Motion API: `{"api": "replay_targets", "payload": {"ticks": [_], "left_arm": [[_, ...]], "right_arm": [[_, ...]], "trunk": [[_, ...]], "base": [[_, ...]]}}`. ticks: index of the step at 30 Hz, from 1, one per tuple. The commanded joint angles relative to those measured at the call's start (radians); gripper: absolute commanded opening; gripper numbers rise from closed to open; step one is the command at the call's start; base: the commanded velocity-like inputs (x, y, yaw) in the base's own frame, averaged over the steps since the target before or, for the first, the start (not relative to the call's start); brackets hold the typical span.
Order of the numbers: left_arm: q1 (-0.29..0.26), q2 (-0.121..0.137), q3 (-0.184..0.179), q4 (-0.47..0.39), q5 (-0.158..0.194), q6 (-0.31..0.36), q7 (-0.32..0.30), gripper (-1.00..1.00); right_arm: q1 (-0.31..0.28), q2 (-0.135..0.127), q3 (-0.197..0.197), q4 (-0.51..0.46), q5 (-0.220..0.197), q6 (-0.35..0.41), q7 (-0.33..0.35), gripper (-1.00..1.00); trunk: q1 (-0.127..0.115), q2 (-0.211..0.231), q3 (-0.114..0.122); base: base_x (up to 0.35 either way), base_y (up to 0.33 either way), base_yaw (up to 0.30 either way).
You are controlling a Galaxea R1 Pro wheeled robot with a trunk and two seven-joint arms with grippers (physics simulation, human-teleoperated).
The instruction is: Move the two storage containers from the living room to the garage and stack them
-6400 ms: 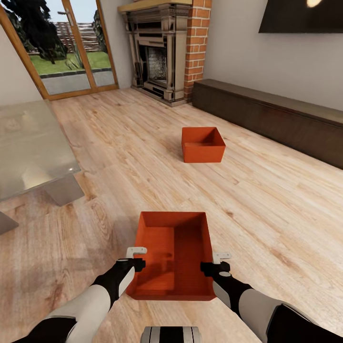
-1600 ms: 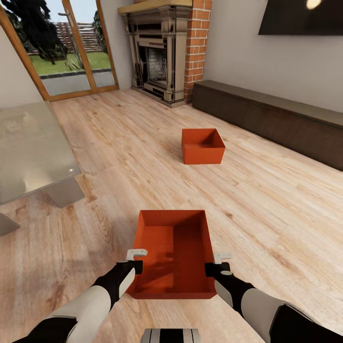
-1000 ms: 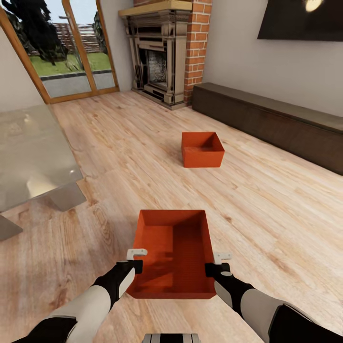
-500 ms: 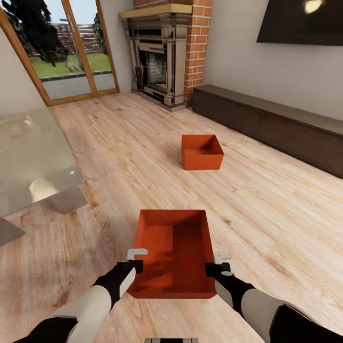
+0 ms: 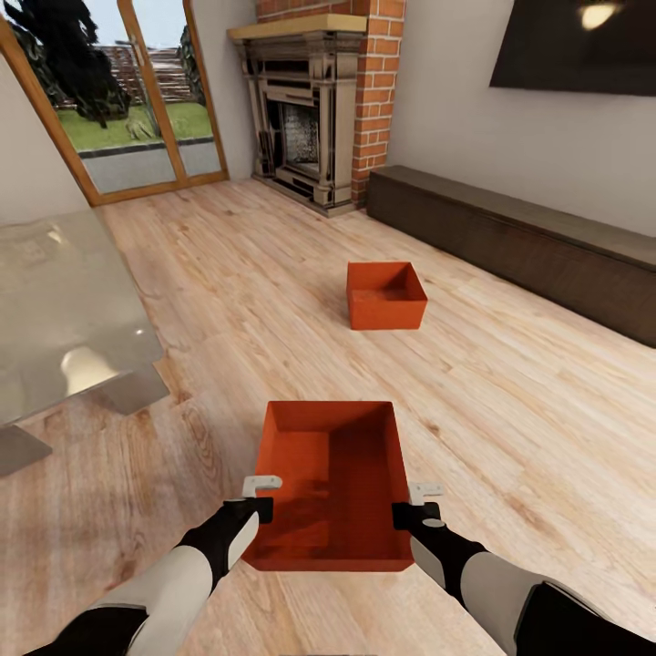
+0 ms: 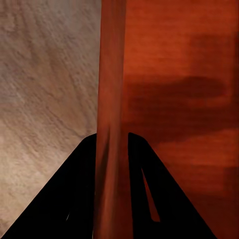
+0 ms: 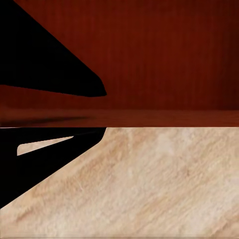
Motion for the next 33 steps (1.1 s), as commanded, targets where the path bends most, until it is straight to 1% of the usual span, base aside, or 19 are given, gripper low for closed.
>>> {"api": "replay_targets", "payload": {"ticks": [1,33], "left_arm": [[0.0,0.004,0.004,0.001,-0.011,0.01,0.013,-1.0],[0.0,0.004,0.005,0.001,-0.011,0.01,0.013,-1.0]], "right_arm": [[-0.001,-0.019,-0.004,0.0,0.005,-0.008,-0.006,-1.0],[-0.001,-0.018,-0.004,0.0,0.005,-0.008,-0.007,-1.0]], "trunk": [[-0.004,0.007,0.003],[-0.127,0.231,0.103]], "base": [[0.0,0.0,0.0],[0.0,0.0,0.0]]}}
